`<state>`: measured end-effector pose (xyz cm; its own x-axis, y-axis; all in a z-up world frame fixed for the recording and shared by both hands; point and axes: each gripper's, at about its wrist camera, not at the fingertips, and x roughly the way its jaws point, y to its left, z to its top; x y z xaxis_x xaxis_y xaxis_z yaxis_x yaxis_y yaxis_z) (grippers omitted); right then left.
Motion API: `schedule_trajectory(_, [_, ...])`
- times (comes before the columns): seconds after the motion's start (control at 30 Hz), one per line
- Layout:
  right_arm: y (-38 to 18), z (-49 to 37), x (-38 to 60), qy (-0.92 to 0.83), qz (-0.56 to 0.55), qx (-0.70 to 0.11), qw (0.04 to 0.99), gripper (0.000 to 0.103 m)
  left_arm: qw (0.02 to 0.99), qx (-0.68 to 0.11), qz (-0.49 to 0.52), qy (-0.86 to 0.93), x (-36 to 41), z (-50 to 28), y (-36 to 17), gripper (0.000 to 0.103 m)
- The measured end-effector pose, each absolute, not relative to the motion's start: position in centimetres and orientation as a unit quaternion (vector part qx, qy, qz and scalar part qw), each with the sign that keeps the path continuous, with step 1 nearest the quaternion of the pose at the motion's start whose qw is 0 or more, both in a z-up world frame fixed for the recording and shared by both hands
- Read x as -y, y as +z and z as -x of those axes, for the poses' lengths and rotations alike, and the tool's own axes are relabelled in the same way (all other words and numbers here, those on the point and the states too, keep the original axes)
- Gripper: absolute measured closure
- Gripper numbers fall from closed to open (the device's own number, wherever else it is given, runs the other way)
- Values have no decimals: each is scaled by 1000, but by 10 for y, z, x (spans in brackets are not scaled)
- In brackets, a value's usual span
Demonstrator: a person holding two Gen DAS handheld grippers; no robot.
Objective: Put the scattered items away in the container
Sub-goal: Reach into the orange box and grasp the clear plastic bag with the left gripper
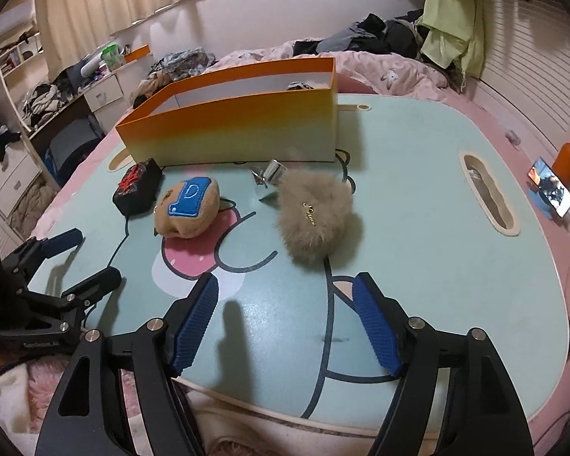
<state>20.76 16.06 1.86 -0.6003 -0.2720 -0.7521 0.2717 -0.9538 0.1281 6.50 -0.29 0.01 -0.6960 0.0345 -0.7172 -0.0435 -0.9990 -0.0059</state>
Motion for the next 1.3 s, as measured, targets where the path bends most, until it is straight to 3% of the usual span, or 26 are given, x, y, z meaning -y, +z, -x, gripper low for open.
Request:
schedule_trajectory(0.13, [19, -208, -154, -896, -419, -17, 145, 27, 15, 23, 376, 926, 16, -61, 21, 0])
schedule_trajectory(0.27, [19, -208, -153, -897, -419, -17, 143, 27, 10, 21, 304, 952, 21, -44, 90, 0])
schedule_trajectory(0.37, [19, -208, -154, -897, -417, -13, 143, 27, 75, 22, 332, 940, 11, 4, 127, 2])
schedule_trajectory(0.43, [19, -209, -156, -898, -416, -11, 143, 27, 110, 26, 407, 906, 0, 52, 126, 17])
schedule_trajectory(0.5, [19, -209, -157, -898, -415, -9, 143, 27, 122, 39, 490, 862, -10, 101, 105, 46])
schedule_trajectory(0.57, [19, -209, -158, -899, -414, -7, 144, 27, 109, 40, 537, 836, -17, 134, 81, 53])
schedule_trajectory(0.73, [19, -210, -158, -899, -413, -5, 145, 27, 82, 14, 563, 822, -33, 163, 51, 53])
schedule_trajectory(0.77, [19, -210, -159, -899, -413, -5, 145, 27, 83, 13, 568, 819, -36, 166, 47, 61])
schedule_trajectory(0.8, [19, -210, -159, -899, -413, -4, 145, 27, 81, 11, 576, 813, -37, 169, 41, 75])
schedule_trajectory(1.0, [20, -210, -158, -899, -413, -3, 146, 27, 84, 33, 548, 832, -31, 174, 49, 76])
schedule_trajectory(1.3, [19, -210, -156, -899, -414, -5, 145, 26, 163, 53, 435, 884, -16, 85, 135, 75])
